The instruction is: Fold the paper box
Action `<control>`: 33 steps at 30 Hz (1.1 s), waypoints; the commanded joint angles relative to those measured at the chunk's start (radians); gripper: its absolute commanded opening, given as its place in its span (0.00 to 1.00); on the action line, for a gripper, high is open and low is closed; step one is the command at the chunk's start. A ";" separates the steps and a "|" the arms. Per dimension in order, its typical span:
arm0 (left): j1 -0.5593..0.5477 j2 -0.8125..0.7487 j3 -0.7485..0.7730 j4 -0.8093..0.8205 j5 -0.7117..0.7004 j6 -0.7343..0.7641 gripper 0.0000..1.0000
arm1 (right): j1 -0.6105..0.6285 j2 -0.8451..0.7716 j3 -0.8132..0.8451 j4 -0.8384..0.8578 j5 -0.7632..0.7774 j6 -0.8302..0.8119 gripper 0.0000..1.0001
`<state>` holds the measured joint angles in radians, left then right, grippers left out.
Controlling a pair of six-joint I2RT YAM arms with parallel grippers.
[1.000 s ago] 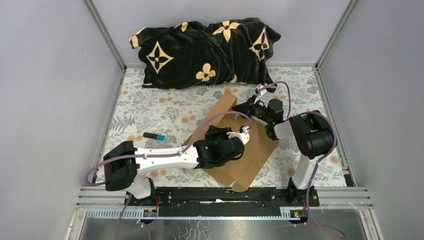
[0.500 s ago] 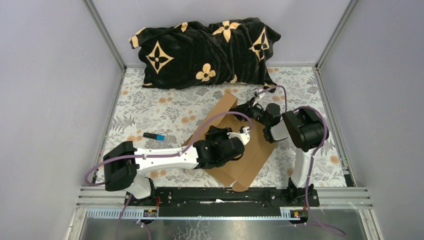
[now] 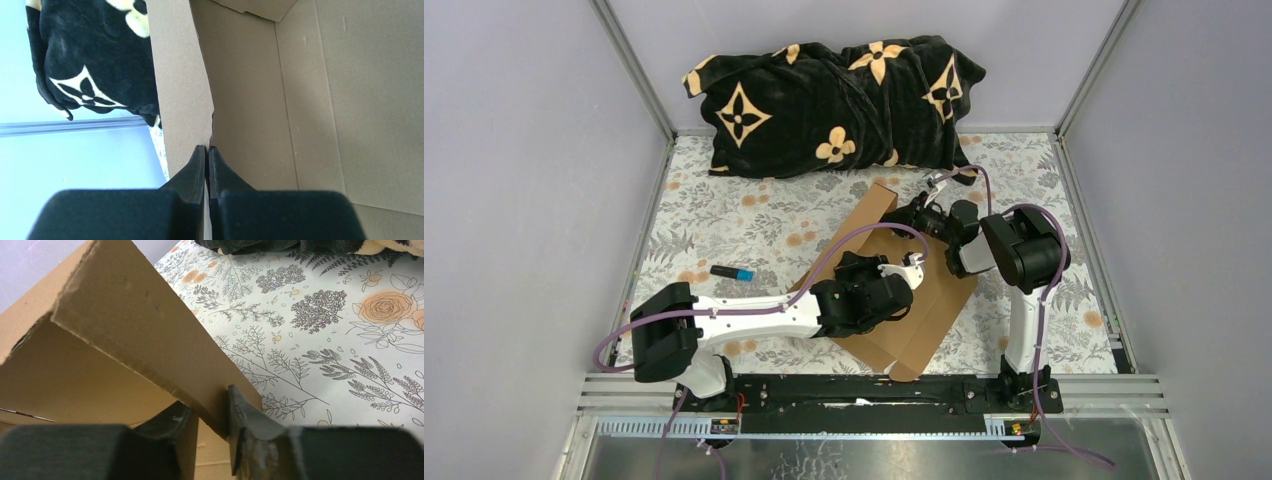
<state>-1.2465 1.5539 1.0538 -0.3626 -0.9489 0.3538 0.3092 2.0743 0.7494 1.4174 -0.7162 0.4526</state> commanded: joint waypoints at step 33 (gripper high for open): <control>0.019 -0.022 -0.013 -0.004 0.125 -0.034 0.26 | 0.147 -0.349 0.012 -0.602 0.555 -0.223 0.08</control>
<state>-1.2247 1.5402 1.0515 -0.3660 -0.9634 0.3561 0.4641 1.8191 0.7895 0.8555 -0.2672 0.2184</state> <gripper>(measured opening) 0.143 0.114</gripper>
